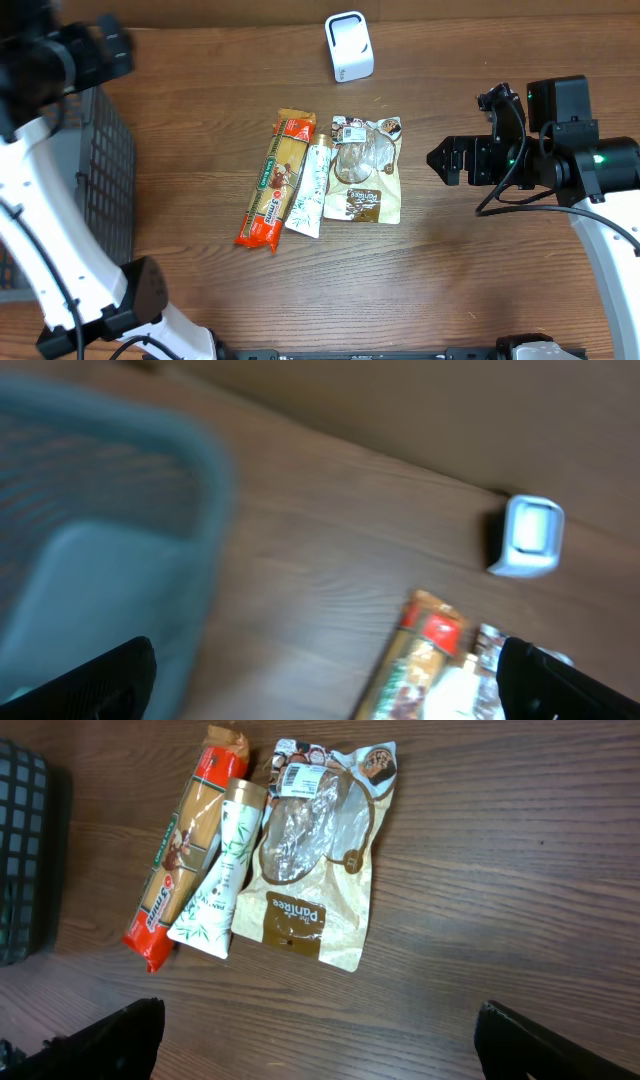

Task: Scan the item barcode
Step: 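Reach the left gripper into the basket and grasp the mint-green packet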

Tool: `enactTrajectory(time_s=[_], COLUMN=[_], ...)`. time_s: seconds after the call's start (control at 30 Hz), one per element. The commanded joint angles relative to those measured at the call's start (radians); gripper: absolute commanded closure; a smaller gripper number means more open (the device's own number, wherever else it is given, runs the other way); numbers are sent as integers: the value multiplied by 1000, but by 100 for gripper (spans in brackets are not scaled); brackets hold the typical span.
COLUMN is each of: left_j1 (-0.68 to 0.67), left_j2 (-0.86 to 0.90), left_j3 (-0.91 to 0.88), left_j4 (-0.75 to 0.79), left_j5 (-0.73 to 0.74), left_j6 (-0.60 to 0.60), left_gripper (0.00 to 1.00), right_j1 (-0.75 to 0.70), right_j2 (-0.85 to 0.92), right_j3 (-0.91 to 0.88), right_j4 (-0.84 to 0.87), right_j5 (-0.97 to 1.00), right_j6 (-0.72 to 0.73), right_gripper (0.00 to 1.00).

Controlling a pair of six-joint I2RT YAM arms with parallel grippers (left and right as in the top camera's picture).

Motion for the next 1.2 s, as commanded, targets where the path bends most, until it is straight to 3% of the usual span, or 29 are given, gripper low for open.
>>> enactTrajectory(time_s=[0.0,0.2,0.37,0.6,0.73,0.9,1.17], left_j1=[207,480,597,611,611,611,610], left_j2=[-23,-18,-15,-15,-15,-15,-14], left_j3=[63,0,-108,-371,-577,-866,-1057], left_j4=[-85,-113,-118,-14,110,294,484], left_j5=[-5,-4,23,27,33,-8,-110], left_j6=[-31,-83,-84,-78,-77,12,78], left_gripper=[0,0,0,0,0,4,4], right_j1=[6,6,6,6,6,6,6], right_j2=[0,0,0,0,0,0,0], right_j3=[24,24,24,24,24,24,24], right_j4=[5,7,7,4,7,30,29], right_j5=[-2,-2,-2,-2,-2,-2,-1], right_j6=[-4,-5,-5,-5,-5,-5,-5], right_gripper=[0,0,0,0,0,0,0])
